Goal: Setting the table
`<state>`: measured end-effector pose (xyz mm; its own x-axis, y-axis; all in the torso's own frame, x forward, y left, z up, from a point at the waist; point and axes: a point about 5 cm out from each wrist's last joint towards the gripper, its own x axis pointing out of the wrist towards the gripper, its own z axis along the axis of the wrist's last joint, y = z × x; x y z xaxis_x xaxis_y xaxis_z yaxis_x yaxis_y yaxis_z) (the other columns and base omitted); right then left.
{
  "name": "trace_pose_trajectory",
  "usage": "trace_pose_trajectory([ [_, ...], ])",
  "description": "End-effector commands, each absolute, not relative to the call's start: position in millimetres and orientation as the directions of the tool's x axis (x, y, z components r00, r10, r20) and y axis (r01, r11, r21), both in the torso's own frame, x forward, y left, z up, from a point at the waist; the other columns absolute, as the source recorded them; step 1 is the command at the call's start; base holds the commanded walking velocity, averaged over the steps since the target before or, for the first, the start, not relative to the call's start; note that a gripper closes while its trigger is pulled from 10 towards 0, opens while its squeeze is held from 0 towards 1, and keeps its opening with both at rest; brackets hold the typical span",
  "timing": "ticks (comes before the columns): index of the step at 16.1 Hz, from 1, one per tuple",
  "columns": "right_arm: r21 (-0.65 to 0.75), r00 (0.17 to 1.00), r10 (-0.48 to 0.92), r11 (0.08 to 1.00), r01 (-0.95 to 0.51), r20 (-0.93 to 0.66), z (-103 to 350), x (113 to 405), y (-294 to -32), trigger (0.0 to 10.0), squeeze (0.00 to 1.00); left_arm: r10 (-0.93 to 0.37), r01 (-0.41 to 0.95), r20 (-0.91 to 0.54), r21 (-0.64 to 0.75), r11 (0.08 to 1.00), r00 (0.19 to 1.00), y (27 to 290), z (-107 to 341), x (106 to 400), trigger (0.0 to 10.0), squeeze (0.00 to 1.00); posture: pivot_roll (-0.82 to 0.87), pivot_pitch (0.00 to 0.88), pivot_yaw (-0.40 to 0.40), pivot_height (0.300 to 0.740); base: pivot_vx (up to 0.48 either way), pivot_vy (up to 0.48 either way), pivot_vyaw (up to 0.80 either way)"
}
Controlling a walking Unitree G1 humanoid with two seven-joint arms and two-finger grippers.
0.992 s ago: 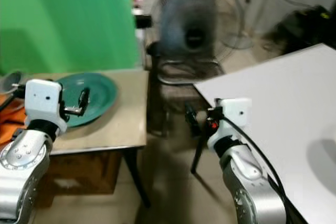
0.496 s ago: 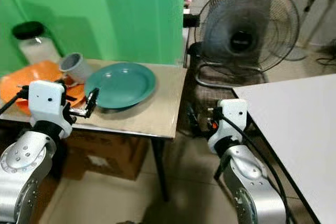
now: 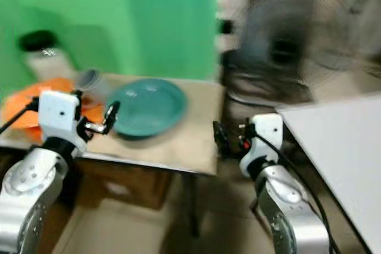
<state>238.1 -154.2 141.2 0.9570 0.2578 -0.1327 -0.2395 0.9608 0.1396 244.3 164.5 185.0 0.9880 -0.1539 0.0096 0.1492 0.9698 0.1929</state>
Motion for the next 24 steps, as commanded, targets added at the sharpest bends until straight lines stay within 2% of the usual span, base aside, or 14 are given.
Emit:
trace_pose_trajectory([
  [1,0.190,0.950,0.294,0.944,-0.271,-0.107,145,239,-146,10.0,0.00,-0.125,0.125,-0.012,0.208,0.970,0.992,172,182,244,10.0,0.89,-0.07,0.030,0.036,0.740,0.289,0.000,0.00],
  [6,0.174,0.949,0.296,0.946,-0.274,-0.111,145,241,-146,10.0,0.00,-0.135,0.135,-0.015,0.211,0.968,0.991,170,182,244,10.0,0.88,-0.07,0.032,0.034,0.740,0.287,0.000,0.00],
  [10,0.215,0.950,0.288,0.942,-0.258,-0.122,146,243,-149,10.0,0.00,-0.161,0.162,-0.022,0.218,0.962,0.987,168,181,243,10.0,0.87,-0.07,0.033,0.033,0.740,0.195,0.000,0.00],
  [15,0.243,0.936,0.304,0.935,-0.258,-0.176,155,259,-157,10.0,0.00,-0.300,0.301,-0.040,0.243,0.922,0.953,162,180,238,10.0,0.86,-0.07,0.029,0.039,0.740,0.000,0.000,0.00],
  [16,0.288,0.906,0.333,0.923,-0.256,-0.261,149,268,-154,10.0,1.00,-0.312,0.314,-0.049,0.239,0.919,0.949,161,179,238,10.0,0.87,-0.08,0.028,0.043,0.740,0.000,0.000,0.00],
  [17,0.312,0.884,0.348,0.916,-0.251,-0.312,145,277,-151,10.0,1.00,-0.318,0.323,-0.059,0.236,0.916,0.946,160,177,239,10.0,0.87,-0.08,0.027,0.044,0.740,0.000,0.000,0.00],
  [19,0.387,0.891,0.283,0.912,-0.136,-0.355,141,306,-153,10.0,1.00,-0.346,0.357,-0.085,0.245,0.901,0.934,157,173,240,10.0,0.87,-0.08,0.023,0.045,0.740,0.000,0.000,0.00],
  [21,0.387,0.897,0.256,0.916,-0.106,-0.360,141,320,-153,10.0,1.00,-0.367,0.379,-0.096,0.246,0.892,0.925,155,171,240,10.0,0.87,-0.08,0.018,0.041,0.740,0.000,0.000,0.00],
  [23,0.379,0.886,0.226,0.923,-0.062,-0.405,138,339,-153,10.0,0.98,-0.392,0.431,-0.188,0.272,0.860,0.901,157,156,243,10.0,0.86,-0.08,0.015,0.031,0.740,0.000,0.000,0.00],
  [24,0.389,0.879,0.230,0.920,-0.056,-0.417,137,345,-153,10.0,0.00,-0.397,0.443,-0.210,0.275,0.853,0.894,158,150,247,10.0,0.86,-0.09,0.013,0.029,0.740,0.000,0.000,0.00],
])
